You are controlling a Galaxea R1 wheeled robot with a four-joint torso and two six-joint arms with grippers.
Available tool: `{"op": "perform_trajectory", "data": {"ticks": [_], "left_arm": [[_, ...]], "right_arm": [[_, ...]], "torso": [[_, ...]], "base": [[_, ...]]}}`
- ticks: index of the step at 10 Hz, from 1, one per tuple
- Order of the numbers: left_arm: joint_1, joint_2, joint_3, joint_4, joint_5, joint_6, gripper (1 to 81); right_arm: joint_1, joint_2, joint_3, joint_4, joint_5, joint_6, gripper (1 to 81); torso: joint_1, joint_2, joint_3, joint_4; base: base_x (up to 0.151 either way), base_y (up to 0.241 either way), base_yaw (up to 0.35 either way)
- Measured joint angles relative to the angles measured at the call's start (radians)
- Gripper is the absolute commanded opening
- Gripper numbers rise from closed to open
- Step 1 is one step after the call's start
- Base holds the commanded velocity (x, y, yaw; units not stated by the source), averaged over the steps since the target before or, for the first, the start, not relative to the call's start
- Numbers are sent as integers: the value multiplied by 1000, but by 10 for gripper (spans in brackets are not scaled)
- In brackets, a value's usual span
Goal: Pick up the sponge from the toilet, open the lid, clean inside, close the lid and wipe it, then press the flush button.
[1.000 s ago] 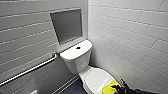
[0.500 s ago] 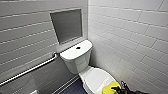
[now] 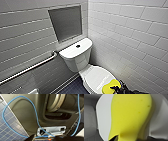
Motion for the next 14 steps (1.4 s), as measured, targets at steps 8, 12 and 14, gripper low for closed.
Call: {"op": "perform_trajectory", "data": {"ticks": [8, 12, 14], "left_arm": [[-7, -6, 0, -3, 0, 0, 811], [-7, -19, 0, -30, 0, 0, 811], [-7, -14, 0, -32, 1, 0, 811]], "right_arm": [[-3, 32, -61, -121, 101, -7, 811], [-51, 73, -147, -219, 303, -7, 811], [-80, 80, -165, -285, 379, -7, 811]], "torso": [[0, 0, -17, 0], [0, 0, -17, 0], [0, 0, -17, 0]], "base": [[0, 0, 0], [0, 0, 0], [0, 0, 0]]}}
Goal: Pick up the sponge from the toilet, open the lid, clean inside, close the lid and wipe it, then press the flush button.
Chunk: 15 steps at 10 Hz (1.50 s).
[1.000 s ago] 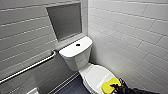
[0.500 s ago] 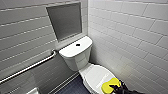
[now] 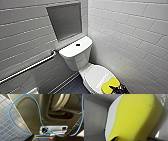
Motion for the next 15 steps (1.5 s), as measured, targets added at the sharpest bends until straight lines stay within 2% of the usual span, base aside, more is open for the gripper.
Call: {"op": "perform_trajectory", "data": {"ticks": [2, 3, 6, 8, 10, 12, 15], "left_arm": [[0, -7, 0, -7, 0, 0, 811], [0, -8, 0, -8, 0, 0, 811], [0, -2, 0, -9, 1, 0, 811], [0, -2, 0, -9, 0, 0, 811], [-1, -2, 0, -9, -1, 0, 811], [-15, -2, 3, -9, -1, 1, 811], [-36, -9, 38, -8, -1, 1, 811]], "right_arm": [[-15, 16, -34, -27, 53, -1, 811], [-20, 23, -49, -42, 62, -13, 10], [-28, 34, -68, -47, 91, 3, 10], [-25, -11, -9, -53, 63, 4, 10], [-11, -112, 114, -60, 34, 5, 10], [8, -223, 256, -117, 20, 7, 10], [-57, -392, 328, -180, -5, 8, 10]], "torso": [[0, 0, 0, 0], [0, 0, 0, 0], [0, 0, 0, 0], [0, 0, 0, 0], [0, 0, 0, 0], [0, 0, 0, 0], [0, 0, 0, 0]], "base": [[0, 0, 0], [0, 0, 0], [0, 0, 0], [0, 0, 0], [0, 0, 0], [0, 0, 0], [0, 0, 0]]}}
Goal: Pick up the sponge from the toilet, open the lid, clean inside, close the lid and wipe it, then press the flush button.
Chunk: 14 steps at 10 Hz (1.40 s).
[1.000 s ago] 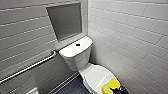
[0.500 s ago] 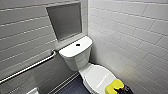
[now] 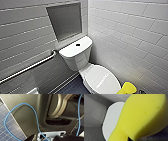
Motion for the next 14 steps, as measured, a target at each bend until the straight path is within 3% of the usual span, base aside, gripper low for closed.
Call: {"op": "perform_trajectory", "data": {"ticks": [3, 6, 8, 10, 11, 12, 14], "left_arm": [[-23, -79, 103, 2, 1, 4, 811], [-55, -203, 349, 18, 1, 7, 811], [-88, -291, 503, 37, 6, 22, 811], [-127, -383, 634, 47, 9, 24, 811], [-153, -431, 713, 53, 17, 26, 811], [-191, -483, 789, 56, 27, 26, 811], [-291, -582, 895, 58, 33, 26, 811]], "right_arm": [[-139, -75, 60, -27, -11, 18, 10], [-309, -131, 83, -27, -14, 26, 10], [-432, -136, 104, 2, -8, -17, 10], [-549, -136, 111, 120, -3, -153, 10], [-631, -135, 122, 252, 18, -334, 10], [-687, -128, 125, 331, 48, -452, 10], [-782, -71, 126, 400, 85, -614, 10]], "torso": [[0, 0, 0, 0], [0, 0, 0, 0], [0, 0, 0, 0], [0, 0, 0, 0], [0, 0, 0, 0], [0, 0, 0, 0], [0, 0, 0, 0]], "base": [[0, 0, 0], [0, 0, 0], [0, 0, 0], [0, 0, 0], [0, 0, 0], [0, 0, 0], [0, 0, 0]]}}
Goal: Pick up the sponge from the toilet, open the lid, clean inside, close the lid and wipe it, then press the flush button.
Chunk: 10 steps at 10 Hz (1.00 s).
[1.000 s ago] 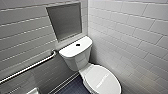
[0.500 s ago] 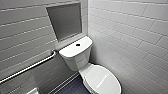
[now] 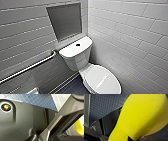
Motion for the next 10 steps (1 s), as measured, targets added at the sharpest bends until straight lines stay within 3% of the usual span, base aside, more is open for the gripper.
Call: {"op": "perform_trajectory", "data": {"ticks": [4, 7, 10], "left_arm": [[-209, -30, 77, -29, 55, -36, 811], [-354, -32, 77, -109, 87, -87, 811], [-432, 34, 7, -180, 103, -148, 811]], "right_arm": [[-103, 67, -27, -7, 48, -75, 10], [-120, 98, -46, -11, 92, -76, 10], [-113, 129, -94, -13, 92, -75, 10]], "torso": [[0, 0, 0, 0], [0, 0, 0, 0], [0, 0, 0, 0]], "base": [[0, 0, 0], [0, 0, 0], [0, 0, 0]]}}
